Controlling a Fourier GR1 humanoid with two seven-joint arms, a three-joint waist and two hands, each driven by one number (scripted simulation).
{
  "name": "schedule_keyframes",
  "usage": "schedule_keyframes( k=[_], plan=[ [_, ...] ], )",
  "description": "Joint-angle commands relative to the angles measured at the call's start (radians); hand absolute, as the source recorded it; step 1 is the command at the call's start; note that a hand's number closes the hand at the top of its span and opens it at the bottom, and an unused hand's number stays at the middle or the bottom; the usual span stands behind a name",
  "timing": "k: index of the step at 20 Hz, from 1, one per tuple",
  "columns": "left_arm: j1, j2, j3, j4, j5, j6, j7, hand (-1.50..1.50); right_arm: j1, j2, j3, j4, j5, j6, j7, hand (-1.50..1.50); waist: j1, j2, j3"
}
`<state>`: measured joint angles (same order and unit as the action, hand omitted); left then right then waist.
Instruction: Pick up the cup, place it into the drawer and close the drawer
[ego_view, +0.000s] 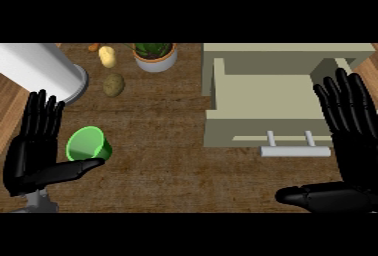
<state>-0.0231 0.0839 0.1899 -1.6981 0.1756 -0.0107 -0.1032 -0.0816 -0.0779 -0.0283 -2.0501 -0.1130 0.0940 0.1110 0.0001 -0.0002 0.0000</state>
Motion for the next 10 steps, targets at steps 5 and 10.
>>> schedule_keyframes(
  k=[5,10],
  plan=[
    [0.057,0.008,0.052,0.127,-0.015,-0.007,-0.119,-1.50,-0.018,-0.036,-0.075,0.004,-0.071,0.030,0.023,-1.50,0.001,0.000,0.000],
    [-0.022,0.054,0.088,0.329,-0.008,-0.049,-0.207,-1.50,-0.028,0.005,0.008,-0.024,-0.003,-0.007,0.055,-1.50,-0.001,0.000,0.000]
  ],
)
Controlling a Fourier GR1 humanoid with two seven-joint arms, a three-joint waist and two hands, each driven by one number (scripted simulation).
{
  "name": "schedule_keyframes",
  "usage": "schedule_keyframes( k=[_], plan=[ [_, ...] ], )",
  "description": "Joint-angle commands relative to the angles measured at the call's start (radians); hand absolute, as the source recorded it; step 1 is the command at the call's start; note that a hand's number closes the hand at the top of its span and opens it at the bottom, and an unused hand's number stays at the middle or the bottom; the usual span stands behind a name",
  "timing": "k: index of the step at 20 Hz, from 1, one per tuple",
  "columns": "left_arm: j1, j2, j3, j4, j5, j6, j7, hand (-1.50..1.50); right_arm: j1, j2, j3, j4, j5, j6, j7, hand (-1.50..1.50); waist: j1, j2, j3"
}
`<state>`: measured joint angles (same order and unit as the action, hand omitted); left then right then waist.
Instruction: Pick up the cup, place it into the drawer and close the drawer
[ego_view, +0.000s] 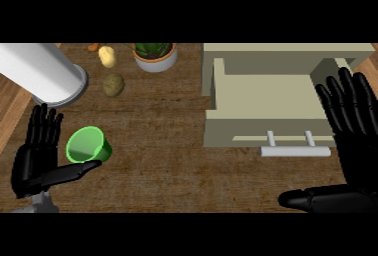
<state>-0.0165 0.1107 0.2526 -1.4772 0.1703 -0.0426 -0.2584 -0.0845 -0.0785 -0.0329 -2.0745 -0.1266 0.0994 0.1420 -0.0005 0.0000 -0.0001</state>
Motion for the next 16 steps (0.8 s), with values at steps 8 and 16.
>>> schedule_keyframes(
  k=[8,16],
  plan=[
    [0.011,0.049,0.040,0.224,0.005,-0.074,-0.151,-1.50,-0.072,-0.009,-0.021,0.049,-0.009,-0.003,0.025,-1.50,0.002,0.000,0.000],
    [-0.104,0.043,0.057,0.505,-0.009,-0.064,-0.321,-1.50,-0.007,0.021,0.018,-0.027,0.024,-0.019,0.015,-1.50,-0.003,0.000,0.000]
  ],
)
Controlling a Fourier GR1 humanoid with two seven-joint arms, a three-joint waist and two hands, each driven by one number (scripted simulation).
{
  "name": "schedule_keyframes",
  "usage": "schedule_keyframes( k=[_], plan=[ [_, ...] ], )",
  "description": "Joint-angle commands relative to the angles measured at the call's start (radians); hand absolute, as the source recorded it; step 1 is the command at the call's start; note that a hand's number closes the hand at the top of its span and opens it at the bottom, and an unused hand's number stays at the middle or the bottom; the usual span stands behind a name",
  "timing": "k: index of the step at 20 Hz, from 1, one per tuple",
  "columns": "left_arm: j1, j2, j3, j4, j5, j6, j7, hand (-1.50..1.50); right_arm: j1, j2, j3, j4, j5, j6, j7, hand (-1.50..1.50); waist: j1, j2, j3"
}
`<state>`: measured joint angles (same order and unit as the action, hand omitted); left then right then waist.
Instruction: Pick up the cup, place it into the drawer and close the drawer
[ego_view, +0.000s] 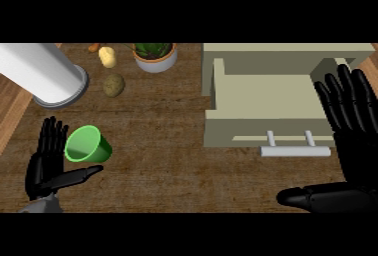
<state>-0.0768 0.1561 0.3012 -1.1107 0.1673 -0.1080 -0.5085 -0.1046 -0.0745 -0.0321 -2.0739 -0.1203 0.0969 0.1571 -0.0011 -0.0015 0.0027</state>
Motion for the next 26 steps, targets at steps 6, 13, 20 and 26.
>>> schedule_keyframes(
  k=[6,13,20,26],
  plan=[
    [-0.108,0.044,0.045,0.314,0.005,-0.023,-0.167,-1.50,-0.086,-0.031,-0.050,0.057,-0.042,0.011,0.031,-1.50,-0.001,0.003,-0.003],
    [-0.183,0.094,0.062,0.539,-0.005,-0.052,-0.298,-1.50,0.011,-0.018,0.009,-0.088,-0.020,0.013,0.093,-1.50,-0.007,0.003,-0.004],
    [-0.226,0.133,0.037,0.627,-0.005,-0.097,-0.338,-1.50,0.005,-0.005,-0.010,-0.050,-0.021,0.005,0.060,-1.50,-0.004,0.002,-0.003],
    [-0.308,0.055,0.031,0.726,-0.003,-0.066,-0.405,-1.50,-0.018,0.015,0.033,-0.028,0.005,-0.005,0.062,-1.50,-0.007,0.004,-0.004]
  ],
)
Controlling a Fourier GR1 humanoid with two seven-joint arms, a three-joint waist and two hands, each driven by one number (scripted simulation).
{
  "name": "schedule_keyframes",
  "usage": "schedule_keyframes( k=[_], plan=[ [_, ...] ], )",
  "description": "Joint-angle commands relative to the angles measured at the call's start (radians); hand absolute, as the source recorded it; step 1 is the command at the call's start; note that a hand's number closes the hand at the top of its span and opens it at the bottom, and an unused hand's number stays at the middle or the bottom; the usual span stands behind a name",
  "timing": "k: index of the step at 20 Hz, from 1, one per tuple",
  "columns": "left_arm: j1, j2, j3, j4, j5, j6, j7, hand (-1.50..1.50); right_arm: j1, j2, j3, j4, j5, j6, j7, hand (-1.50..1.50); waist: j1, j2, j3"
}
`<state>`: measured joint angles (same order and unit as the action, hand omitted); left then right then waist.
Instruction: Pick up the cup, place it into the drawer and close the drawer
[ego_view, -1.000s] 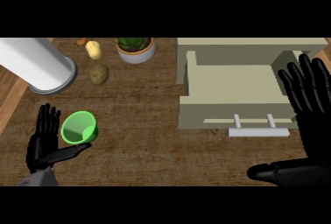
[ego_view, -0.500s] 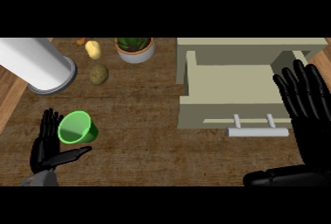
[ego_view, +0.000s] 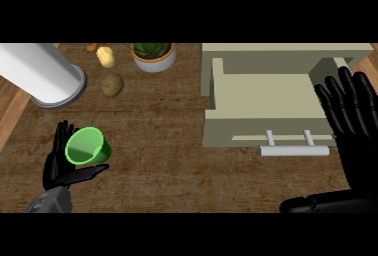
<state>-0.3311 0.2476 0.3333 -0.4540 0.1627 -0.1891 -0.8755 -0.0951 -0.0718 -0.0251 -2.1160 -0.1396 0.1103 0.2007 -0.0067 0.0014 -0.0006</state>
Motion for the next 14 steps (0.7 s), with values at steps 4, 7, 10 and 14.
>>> schedule_keyframes(
  k=[4,7,10,14],
  plan=[
    [-0.038,0.028,0.023,0.166,0.017,-0.084,-0.097,-1.50,-0.097,-0.013,-0.030,0.013,-0.018,-0.027,0.061,-1.50,-0.002,0.002,-0.001],
    [-0.103,0.016,0.024,0.229,0.014,-0.063,-0.117,-1.50,-0.027,-0.014,-0.024,0.006,-0.019,0.005,0.009,-1.50,-0.007,0.003,-0.001],
    [-0.089,0.048,0.021,0.161,0.046,-0.165,-0.033,-1.50,-0.053,0.014,0.019,0.044,0.022,-0.018,0.007,-1.50,0.001,0.001,-0.001],
    [-0.070,0.010,0.007,0.168,0.045,-0.228,-0.078,-1.50,-0.059,-0.004,-0.026,0.049,-0.015,-0.004,-0.006,-1.50,-0.001,0.001,-0.001]
  ],
)
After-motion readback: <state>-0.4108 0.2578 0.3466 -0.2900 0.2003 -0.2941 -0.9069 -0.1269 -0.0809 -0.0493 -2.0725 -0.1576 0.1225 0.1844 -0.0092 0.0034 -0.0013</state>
